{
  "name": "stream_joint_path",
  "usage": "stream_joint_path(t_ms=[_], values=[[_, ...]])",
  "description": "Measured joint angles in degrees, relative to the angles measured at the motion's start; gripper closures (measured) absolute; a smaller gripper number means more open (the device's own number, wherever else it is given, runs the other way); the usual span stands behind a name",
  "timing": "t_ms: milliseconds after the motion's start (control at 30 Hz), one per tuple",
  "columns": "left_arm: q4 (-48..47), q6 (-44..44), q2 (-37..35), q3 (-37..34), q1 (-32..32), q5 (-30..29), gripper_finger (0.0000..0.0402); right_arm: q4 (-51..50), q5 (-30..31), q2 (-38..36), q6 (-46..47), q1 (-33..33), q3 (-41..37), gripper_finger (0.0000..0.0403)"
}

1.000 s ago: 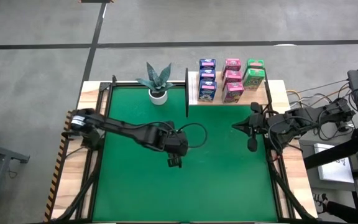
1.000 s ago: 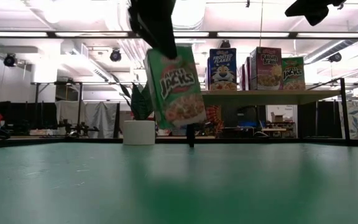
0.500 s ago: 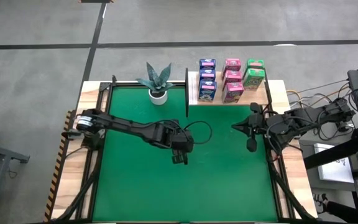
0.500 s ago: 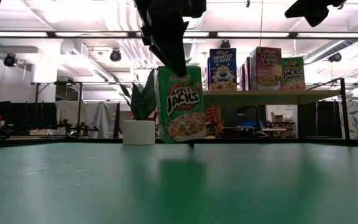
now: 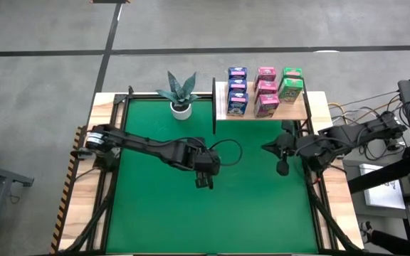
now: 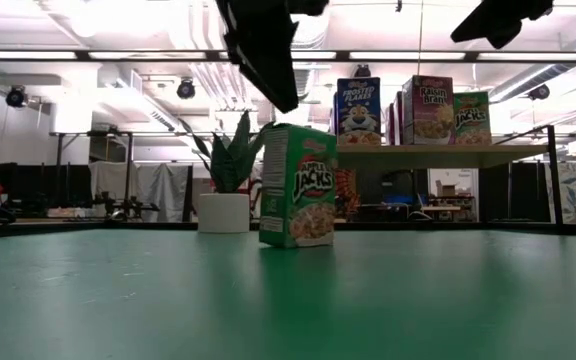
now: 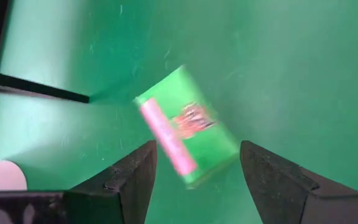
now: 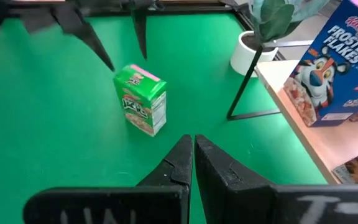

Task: Stack cereal on shelf
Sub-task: Put the green cereal box on the shelf aligned with the other green cereal boxes

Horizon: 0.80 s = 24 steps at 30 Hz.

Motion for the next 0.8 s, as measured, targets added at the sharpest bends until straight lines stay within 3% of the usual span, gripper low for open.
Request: stream_joint_path(t_ms=[167,333,467,600,800], values=[[-0.46,2.23,-1.91,0.00,-1.56,-1.05,0.0187,2.70,0.11,5.75,-0.63,0.00,0.07,0.0394],[-0.54,4.21,-2.90,-0.42,-4.13,-8.17,0.0187,5.01,0.01,12.47,-2.87,-0.02,2.29,0.0394],[-0.26,4.89,-4.06,-2.49,-5.77,-9.20,0.0187,5.01,-0.98,18.09,-4.74,-0.41,5.40,0.0394],[3.21,4.80,-7.11,-8.35,-6.54,-9.32,0.0190,5.06,-5.69,23.27,-7.50,-1.84,9.47,0.0394],[15.69,3.84,-15.91,-20.92,-6.74,-9.43,0.0197,5.06,-13.45,30.61,-13.53,-5.36,15.90,0.0394]])
